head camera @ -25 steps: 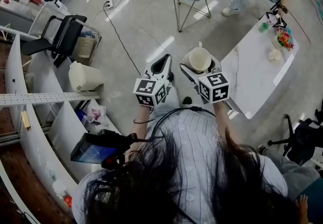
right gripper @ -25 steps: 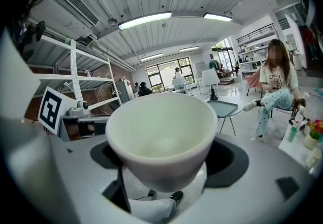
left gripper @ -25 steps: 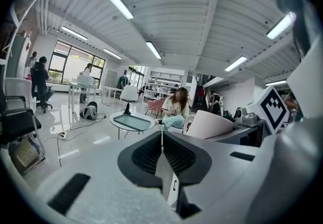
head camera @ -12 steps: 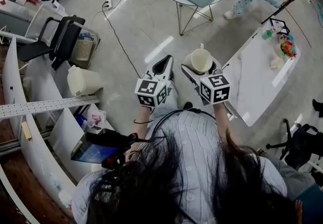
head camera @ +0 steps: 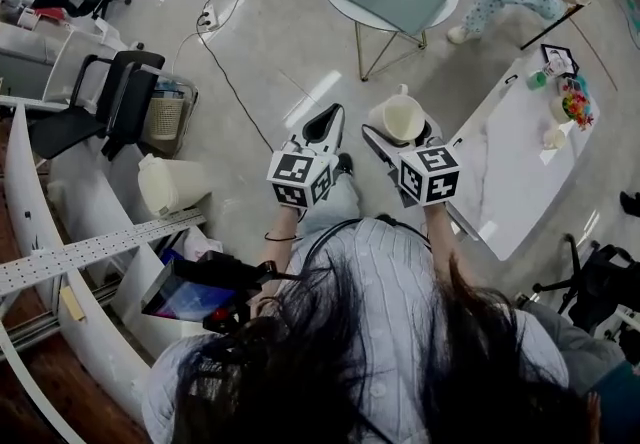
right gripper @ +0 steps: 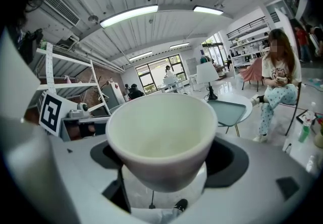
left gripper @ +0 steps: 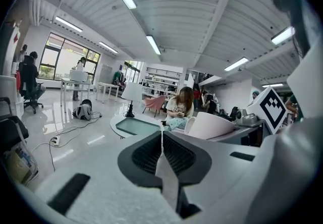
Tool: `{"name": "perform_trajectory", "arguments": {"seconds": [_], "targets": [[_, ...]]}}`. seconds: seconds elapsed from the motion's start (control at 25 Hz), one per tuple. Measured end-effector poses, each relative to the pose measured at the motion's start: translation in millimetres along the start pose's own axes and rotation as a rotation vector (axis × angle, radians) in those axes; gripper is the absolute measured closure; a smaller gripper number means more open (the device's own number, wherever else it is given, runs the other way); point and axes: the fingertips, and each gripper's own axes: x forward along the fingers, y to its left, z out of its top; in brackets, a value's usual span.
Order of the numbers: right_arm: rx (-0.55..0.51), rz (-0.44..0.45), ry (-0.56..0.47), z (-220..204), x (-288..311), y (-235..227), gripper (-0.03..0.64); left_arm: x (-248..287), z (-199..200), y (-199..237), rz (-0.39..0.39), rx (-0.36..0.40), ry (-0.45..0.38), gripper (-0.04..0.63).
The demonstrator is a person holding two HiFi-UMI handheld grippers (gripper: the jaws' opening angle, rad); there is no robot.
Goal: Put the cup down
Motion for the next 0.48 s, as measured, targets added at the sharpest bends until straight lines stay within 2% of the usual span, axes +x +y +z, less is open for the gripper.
{"name": "perform_trajectory", "arguments": {"seconds": [0.48], "targets": [[0.006,-0.072,-0.017,49.5,79.8,-5.0,0.184,48.0,39.5,81.3,-0.084,0.003,-0.017,0.578]]}}
